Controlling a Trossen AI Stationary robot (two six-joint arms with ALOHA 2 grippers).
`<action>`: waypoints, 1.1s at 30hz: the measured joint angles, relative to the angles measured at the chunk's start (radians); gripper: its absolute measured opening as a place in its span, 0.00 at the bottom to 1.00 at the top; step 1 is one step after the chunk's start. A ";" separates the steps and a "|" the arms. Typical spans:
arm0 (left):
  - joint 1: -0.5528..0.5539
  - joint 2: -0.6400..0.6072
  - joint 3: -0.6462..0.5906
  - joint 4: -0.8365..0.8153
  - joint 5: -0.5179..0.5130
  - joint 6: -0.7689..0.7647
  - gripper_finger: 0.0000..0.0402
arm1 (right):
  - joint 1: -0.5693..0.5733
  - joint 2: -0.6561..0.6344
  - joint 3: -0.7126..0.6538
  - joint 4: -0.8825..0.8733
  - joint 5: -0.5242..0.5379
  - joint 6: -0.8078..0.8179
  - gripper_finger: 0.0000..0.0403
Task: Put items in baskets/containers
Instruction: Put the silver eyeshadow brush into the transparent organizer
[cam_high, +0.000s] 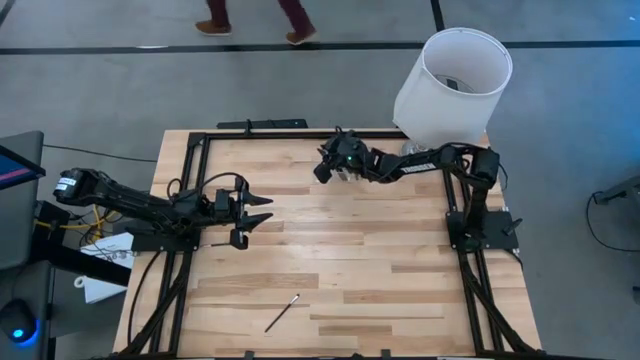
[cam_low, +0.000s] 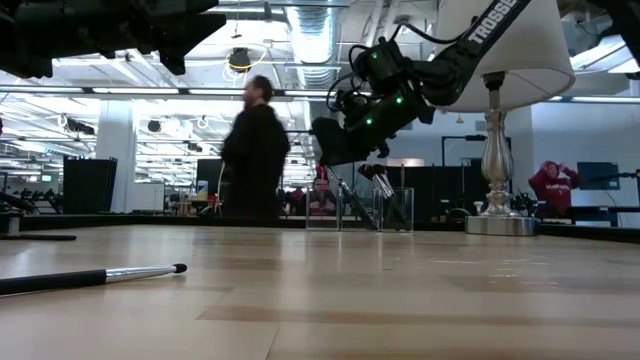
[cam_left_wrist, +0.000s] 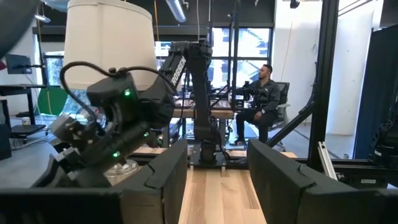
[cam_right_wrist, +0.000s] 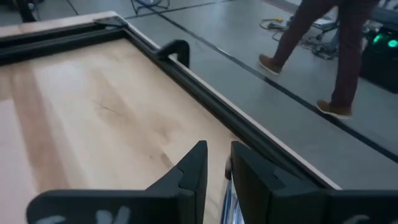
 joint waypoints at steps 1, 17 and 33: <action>0.000 0.000 0.000 0.000 0.000 0.000 0.41 | 0.003 -0.002 0.000 0.003 0.001 -0.001 0.16; 0.000 0.000 0.000 0.000 0.000 0.000 0.41 | 0.107 -0.006 0.000 0.040 0.241 -0.192 0.16; -0.001 -0.011 0.003 -0.052 -0.001 -0.067 0.41 | 0.416 -0.051 -0.001 -0.070 0.264 -0.136 0.16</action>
